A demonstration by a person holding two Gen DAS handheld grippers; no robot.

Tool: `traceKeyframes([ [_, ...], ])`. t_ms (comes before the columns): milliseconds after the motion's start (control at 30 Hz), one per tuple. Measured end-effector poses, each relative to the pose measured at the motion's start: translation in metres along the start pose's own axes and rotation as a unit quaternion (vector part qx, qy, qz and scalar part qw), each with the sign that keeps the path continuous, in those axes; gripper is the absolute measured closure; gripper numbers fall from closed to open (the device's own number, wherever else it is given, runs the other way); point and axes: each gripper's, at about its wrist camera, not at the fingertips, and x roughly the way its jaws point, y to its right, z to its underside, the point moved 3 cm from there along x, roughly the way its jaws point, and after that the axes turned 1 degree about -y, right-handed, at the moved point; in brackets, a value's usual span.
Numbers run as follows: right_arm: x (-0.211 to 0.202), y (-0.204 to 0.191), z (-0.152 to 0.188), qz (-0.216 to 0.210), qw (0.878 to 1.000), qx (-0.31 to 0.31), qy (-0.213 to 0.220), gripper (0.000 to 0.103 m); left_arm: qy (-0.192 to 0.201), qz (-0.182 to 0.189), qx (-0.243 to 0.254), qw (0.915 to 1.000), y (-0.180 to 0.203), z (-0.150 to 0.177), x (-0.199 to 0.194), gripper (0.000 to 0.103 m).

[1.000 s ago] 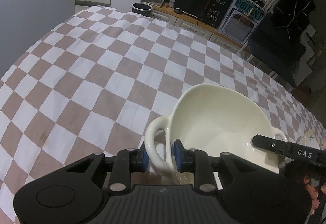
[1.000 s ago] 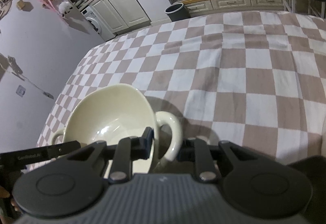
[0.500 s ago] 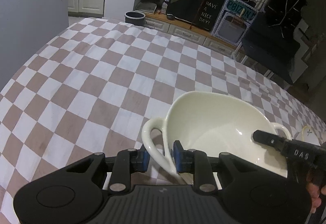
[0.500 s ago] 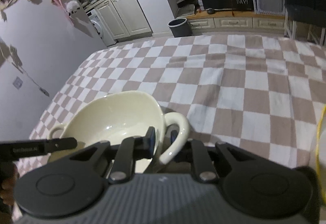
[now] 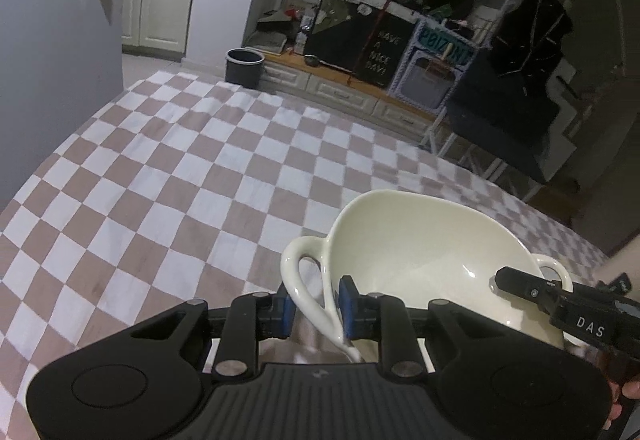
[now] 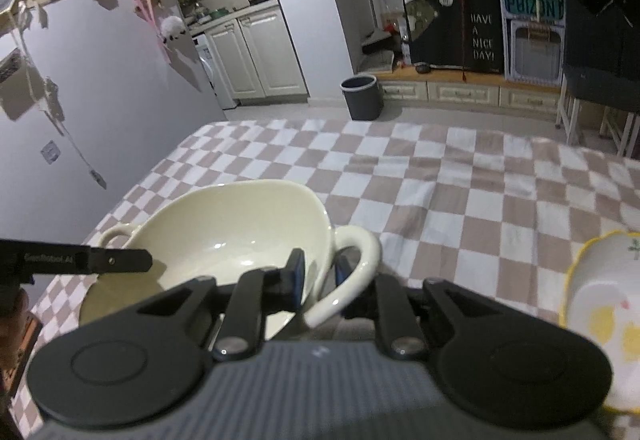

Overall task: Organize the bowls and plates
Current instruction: 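Carry the cream bowl with both grippers toward the dark-rimmed white plate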

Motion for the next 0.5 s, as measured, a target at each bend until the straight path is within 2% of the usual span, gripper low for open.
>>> traceKeyframes([
  [333,-0.076,-0.017,0.023,0.031,0.999,0.014,0.015,0.083,0.008,0.043,0.017,0.9989,0.026,0.024,-0.054,0.08],
  [500,-0.116,-0.024,0.047,0.048,0.998,0.029,0.029,0.083,0.01,0.071,0.027,0.9971,0.039,0.042,-0.078,0.081],
])
